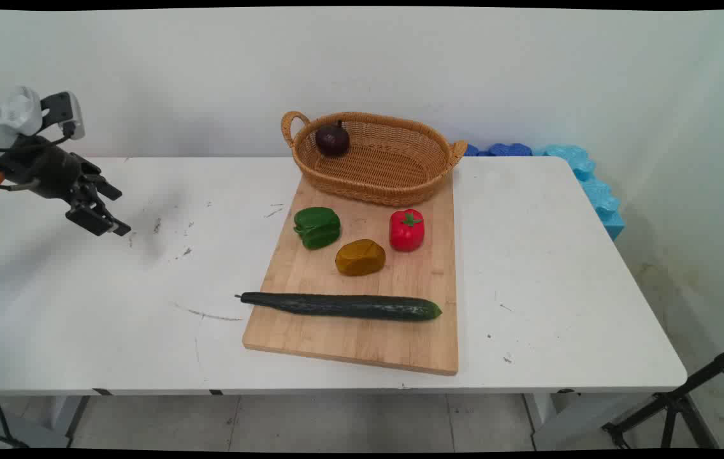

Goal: Pick up the potato from the cutting board

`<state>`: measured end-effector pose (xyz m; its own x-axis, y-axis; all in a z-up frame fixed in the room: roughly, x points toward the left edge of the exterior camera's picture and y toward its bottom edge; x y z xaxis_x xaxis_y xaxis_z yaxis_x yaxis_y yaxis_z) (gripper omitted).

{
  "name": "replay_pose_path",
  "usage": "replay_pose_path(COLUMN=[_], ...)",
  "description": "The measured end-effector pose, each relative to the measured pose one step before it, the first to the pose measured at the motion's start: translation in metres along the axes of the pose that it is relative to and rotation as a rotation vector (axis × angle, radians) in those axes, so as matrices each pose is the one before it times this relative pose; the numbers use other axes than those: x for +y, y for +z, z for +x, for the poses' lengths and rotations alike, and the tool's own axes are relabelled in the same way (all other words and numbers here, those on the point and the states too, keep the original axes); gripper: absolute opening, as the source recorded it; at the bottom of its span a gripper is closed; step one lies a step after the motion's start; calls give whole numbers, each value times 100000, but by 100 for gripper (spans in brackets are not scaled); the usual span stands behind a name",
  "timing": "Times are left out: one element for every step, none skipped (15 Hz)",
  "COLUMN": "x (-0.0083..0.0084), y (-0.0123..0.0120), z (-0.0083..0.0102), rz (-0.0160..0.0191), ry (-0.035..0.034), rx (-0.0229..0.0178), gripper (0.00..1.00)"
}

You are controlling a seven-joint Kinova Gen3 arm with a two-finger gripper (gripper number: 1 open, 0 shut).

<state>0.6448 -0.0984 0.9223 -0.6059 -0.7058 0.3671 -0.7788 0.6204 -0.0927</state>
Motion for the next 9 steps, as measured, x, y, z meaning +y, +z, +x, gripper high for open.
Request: replay_pose_path(x=[87, 170, 203, 253, 409, 309, 368, 526, 486], y=[-12, 27, 25, 69, 125, 92, 146, 236, 237], z=[196, 326, 316, 397, 609, 433, 526, 788, 701], rz=[-291, -463, -480, -570, -859, -625, -725, -1065, -947], ry=[534, 673, 624, 540, 611, 346, 417, 570, 509], rx=[-237, -151, -131, -62, 118, 167, 235, 475, 408], gripper=[100, 100, 100, 100, 100, 100, 100, 100, 100])
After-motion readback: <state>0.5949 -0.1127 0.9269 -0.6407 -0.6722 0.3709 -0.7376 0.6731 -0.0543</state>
